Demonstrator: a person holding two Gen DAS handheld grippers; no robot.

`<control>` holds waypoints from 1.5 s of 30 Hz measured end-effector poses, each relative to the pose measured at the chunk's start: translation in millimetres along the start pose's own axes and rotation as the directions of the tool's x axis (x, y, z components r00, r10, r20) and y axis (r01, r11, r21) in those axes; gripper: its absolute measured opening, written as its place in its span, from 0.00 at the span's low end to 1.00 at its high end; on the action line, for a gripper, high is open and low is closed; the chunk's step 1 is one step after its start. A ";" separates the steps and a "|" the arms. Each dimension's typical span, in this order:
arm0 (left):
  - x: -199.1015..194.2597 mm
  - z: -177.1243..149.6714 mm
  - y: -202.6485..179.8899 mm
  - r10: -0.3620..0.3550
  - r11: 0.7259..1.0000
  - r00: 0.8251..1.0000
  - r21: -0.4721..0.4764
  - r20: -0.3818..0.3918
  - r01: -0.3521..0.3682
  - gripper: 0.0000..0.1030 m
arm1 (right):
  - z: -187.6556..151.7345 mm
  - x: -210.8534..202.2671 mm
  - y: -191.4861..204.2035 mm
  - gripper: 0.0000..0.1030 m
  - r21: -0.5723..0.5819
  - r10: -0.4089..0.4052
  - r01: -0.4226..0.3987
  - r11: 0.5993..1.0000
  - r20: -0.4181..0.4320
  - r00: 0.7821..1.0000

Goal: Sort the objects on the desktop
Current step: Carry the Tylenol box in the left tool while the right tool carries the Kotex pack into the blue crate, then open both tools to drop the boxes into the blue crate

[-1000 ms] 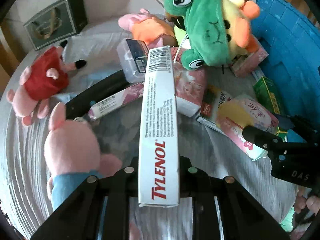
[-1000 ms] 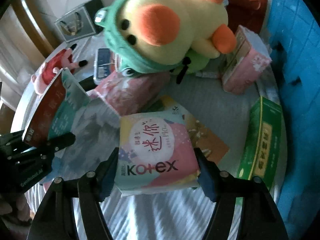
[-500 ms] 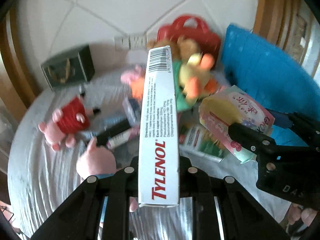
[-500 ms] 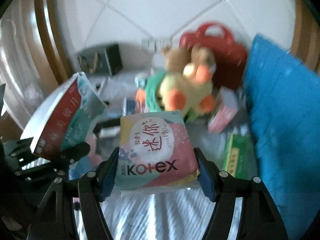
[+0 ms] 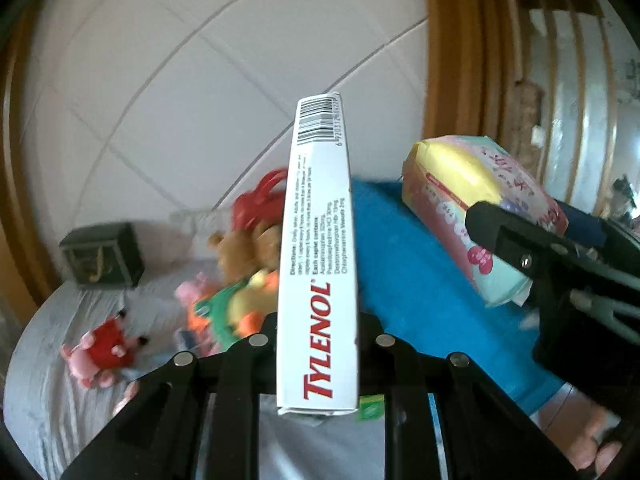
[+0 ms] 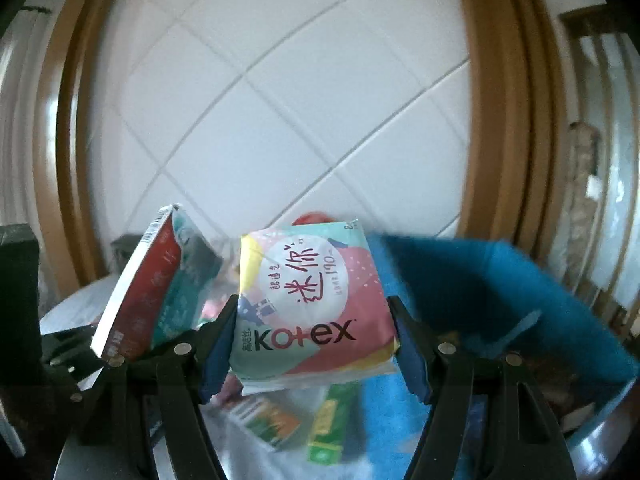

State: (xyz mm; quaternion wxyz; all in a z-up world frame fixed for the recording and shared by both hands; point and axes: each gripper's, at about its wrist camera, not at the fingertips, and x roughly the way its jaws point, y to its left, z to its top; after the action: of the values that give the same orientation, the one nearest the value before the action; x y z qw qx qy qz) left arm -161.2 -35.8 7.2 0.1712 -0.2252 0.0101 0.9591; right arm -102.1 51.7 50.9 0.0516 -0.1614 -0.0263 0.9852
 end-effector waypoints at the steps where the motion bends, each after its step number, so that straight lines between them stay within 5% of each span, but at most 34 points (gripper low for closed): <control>1: -1.4 6.5 -20.2 -0.014 1.000 1.000 0.009 0.021 0.014 0.18 | 1.7 -6.8 -11.3 0.68 -0.005 -0.011 0.011 1.000 0.013 1.000; 7: 7.2 29.1 -120.5 -0.074 0.996 0.994 0.048 0.083 0.070 0.18 | 3.1 -38.6 -112.0 0.68 0.006 -0.119 0.119 0.993 0.084 0.989; 14: 60.1 29.6 -223.8 -0.108 0.988 0.994 0.107 -0.017 0.110 0.18 | -23.5 -27.2 -209.9 0.68 0.029 -0.266 0.265 0.964 0.025 0.964; 20: 102.7 16.7 -264.0 -0.090 0.985 0.988 0.137 -0.124 0.106 0.18 | -48.1 -16.7 -250.3 0.68 0.021 -0.324 0.325 0.945 -0.040 0.945; 31: 121.8 4.8 -287.4 -0.048 0.985 0.981 0.154 -0.186 0.077 0.19 | -78.0 10.4 -273.9 0.69 -0.039 -0.406 0.404 0.914 -0.089 0.909; 33: 124.5 3.4 -287.9 -0.036 0.987 0.978 0.147 -0.205 0.067 0.32 | -78.0 12.2 -281.3 0.72 -0.049 -0.431 0.429 0.902 -0.076 0.899; 35: 123.6 2.3 -286.7 -0.019 0.989 0.978 0.138 -0.208 0.049 0.49 | -77.6 11.5 -286.7 0.98 -0.055 -0.448 0.446 0.894 -0.065 0.891; 39: 111.5 2.7 -282.6 -0.016 0.992 0.984 0.123 -0.178 0.039 0.72 | -73.8 -4.8 -290.0 1.00 -0.028 -0.454 0.453 0.891 -0.035 0.890; 45: 93.3 3.3 -278.9 -0.016 0.992 0.989 0.120 -0.146 0.034 0.73 | -70.6 -20.8 -284.9 1.00 -0.019 -0.472 0.472 0.881 -0.029 0.881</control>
State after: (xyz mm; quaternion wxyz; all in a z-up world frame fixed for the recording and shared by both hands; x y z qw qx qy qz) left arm -148.1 257.3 -14.4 0.1955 -0.2834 0.0782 0.9356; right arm -33.3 334.8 10.2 0.2894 -0.1667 -0.0694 0.9400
